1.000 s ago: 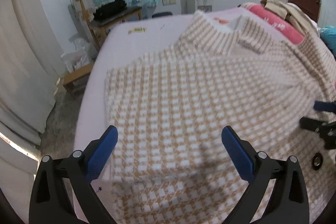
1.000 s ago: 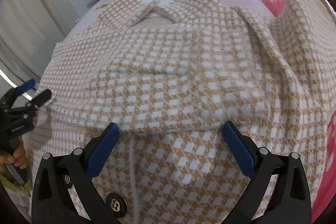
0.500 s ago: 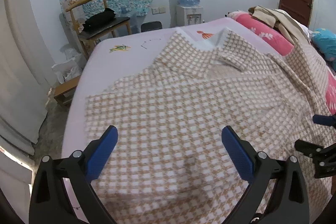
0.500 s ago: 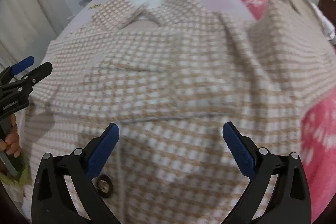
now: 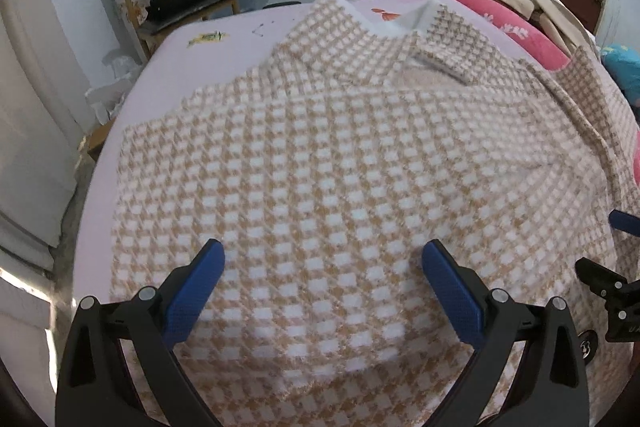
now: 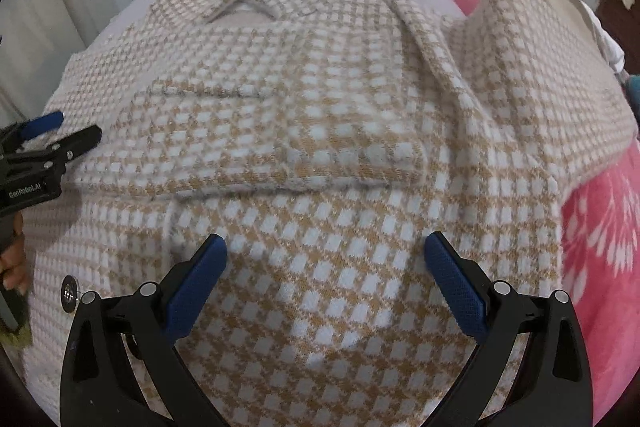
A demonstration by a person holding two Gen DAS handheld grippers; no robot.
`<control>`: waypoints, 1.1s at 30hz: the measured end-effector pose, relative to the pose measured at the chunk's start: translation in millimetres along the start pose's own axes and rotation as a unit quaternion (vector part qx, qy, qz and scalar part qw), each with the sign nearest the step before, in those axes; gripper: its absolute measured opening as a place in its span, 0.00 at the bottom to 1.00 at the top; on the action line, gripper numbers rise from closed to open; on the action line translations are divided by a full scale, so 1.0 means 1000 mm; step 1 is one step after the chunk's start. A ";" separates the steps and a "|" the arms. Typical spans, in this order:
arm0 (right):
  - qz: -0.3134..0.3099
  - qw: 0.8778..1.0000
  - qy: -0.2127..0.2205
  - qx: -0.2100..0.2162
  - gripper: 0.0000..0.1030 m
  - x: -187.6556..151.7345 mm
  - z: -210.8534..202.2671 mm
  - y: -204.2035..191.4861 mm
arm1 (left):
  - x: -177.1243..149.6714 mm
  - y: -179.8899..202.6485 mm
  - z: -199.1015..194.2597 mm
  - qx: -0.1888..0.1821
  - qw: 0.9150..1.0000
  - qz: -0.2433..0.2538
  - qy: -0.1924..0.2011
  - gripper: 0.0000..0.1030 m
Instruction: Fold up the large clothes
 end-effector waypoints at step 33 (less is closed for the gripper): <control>-0.003 1.000 -0.007 -0.001 0.92 0.000 0.002 0.001 | 0.001 -0.001 0.003 0.001 1.000 -0.005 -0.010 0.95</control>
Point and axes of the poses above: each gripper's, at about its wrist camera, not at the fingertips, and z roughly the way its jaws point, y to its right, x to its top, the point moved 3 cm from there along z, roughly the way its jaws point, and after that the axes turned 2 degrees about x, right-handed, at the moved point
